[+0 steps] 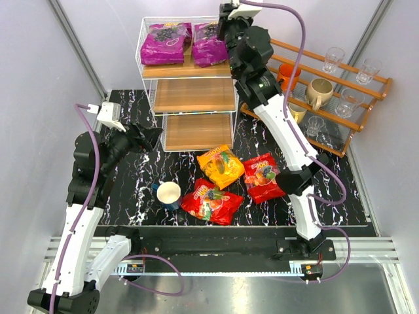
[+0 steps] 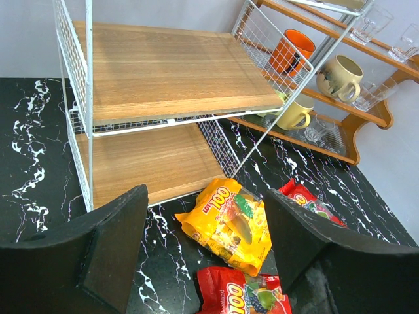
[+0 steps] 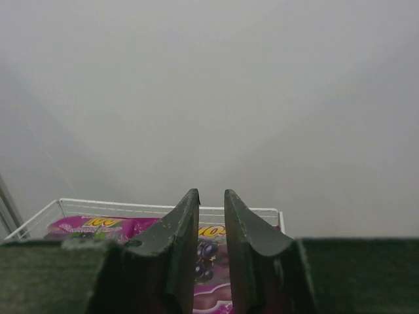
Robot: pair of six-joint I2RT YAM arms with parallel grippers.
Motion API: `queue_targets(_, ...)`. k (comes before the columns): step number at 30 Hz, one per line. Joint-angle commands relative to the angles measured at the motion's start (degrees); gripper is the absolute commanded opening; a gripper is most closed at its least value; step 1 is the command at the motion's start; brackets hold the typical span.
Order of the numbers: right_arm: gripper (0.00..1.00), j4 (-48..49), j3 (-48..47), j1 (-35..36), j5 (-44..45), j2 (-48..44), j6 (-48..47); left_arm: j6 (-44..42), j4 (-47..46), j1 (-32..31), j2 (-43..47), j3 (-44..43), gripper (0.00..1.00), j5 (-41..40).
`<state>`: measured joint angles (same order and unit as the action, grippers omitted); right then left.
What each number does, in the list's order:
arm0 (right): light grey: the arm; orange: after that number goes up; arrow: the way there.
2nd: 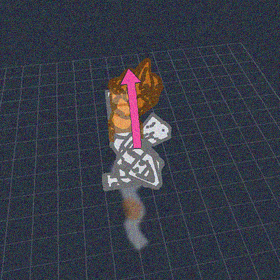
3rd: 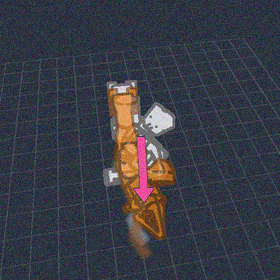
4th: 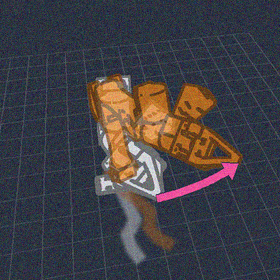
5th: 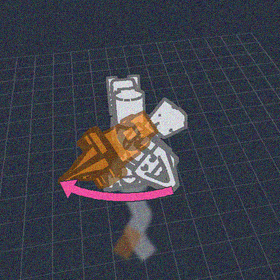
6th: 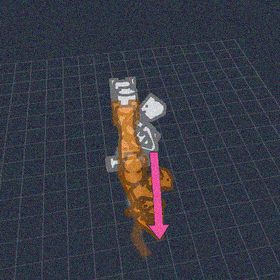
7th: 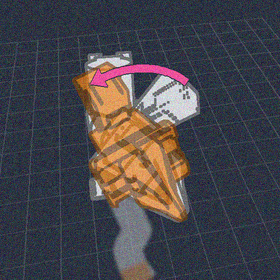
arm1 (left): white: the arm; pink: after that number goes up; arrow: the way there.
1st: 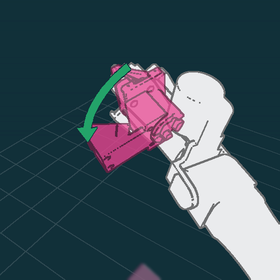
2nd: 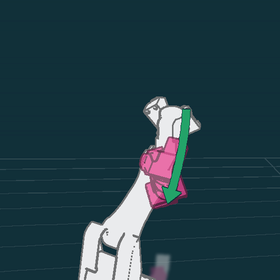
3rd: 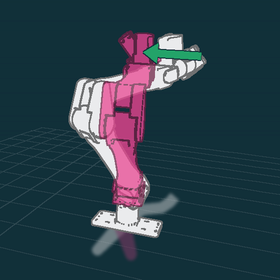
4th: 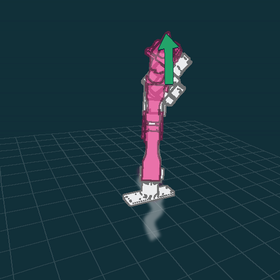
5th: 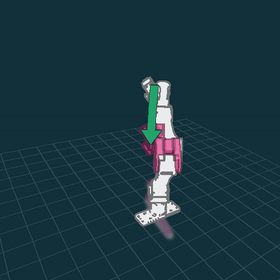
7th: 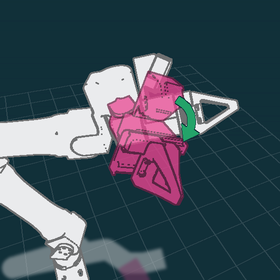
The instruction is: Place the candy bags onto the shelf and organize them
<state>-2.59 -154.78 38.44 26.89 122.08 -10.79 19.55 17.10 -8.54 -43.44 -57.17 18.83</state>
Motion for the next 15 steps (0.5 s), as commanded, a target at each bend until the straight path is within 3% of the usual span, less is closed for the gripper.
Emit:
queue_targets(1,0.26,-0.31,-2.46,-0.38,-5.1,3.16,-2.31,0.05,-2.07,0.1,0.81,0.39,0.74,-0.11)
queue_targets(3,0.22,-0.66,-2.72,-0.46,-5.53,4.39,-2.13,-0.04,-2.07,0.1,0.81,0.48,0.74,-0.2)
queue_targets(10,0.23,-3.12,1.84,-1.08,-2.03,4.83,0.06,-0.13,-1.99,0.1,0.46,0.39,0.74,-0.02)
queue_targets(15,0.23,-1.9,12.29,-1.08,-1.58,0.44,2.96,-0.13,-1.72,0.01,0.37,0.13,0.74,-0.11)
